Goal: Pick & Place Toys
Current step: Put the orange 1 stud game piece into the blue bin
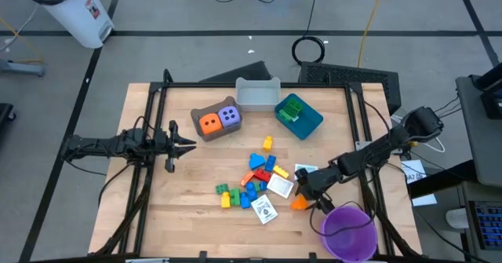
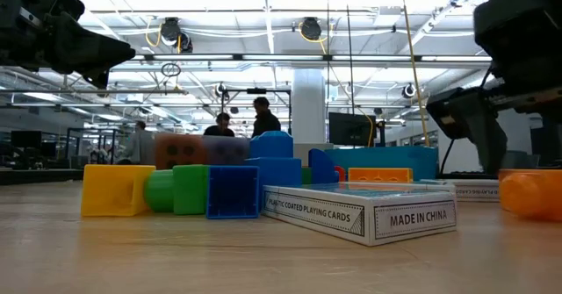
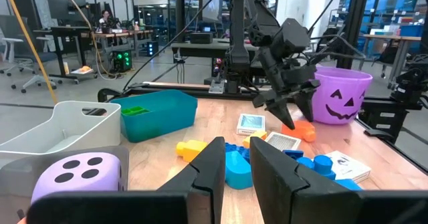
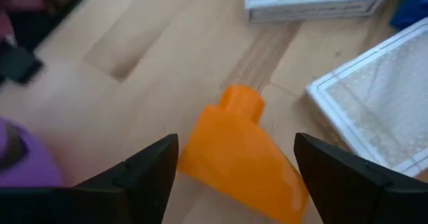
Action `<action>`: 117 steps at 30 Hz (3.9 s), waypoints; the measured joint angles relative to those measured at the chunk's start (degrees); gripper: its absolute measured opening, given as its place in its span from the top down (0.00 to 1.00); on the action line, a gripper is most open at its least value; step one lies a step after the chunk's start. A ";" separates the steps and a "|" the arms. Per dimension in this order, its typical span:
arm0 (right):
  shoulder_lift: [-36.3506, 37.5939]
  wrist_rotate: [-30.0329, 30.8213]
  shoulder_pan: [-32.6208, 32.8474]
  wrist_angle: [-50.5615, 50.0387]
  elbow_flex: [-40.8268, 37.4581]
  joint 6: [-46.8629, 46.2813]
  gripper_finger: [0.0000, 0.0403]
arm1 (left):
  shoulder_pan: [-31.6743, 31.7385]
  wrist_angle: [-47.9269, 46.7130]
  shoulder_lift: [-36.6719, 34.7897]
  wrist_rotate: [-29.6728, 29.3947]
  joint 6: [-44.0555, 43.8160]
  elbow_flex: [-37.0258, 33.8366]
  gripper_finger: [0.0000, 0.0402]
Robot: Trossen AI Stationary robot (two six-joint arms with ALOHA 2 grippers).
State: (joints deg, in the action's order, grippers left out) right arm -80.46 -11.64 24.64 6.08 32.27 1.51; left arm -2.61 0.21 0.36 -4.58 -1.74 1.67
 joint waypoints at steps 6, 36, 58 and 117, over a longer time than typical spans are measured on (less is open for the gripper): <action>-1.14 11.36 -0.22 -1.51 0.00 3.08 0.30 | 0.01 0.00 0.00 0.00 0.00 0.02 0.81; -0.29 16.02 -3.27 -9.19 0.07 1.19 0.44 | 0.02 0.00 0.00 0.00 -0.01 0.00 0.81; 10.38 15.98 -3.54 -5.54 -0.09 -0.83 0.44 | 0.02 0.00 0.00 0.00 -0.01 0.01 0.81; 3.60 20.42 -53.19 -4.38 0.00 -12.56 0.41 | 0.00 0.00 0.00 0.01 0.00 0.01 0.81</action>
State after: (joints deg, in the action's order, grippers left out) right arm -76.87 8.78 -28.56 1.70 32.27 -11.05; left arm -2.61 0.21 0.36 -4.57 -1.74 1.68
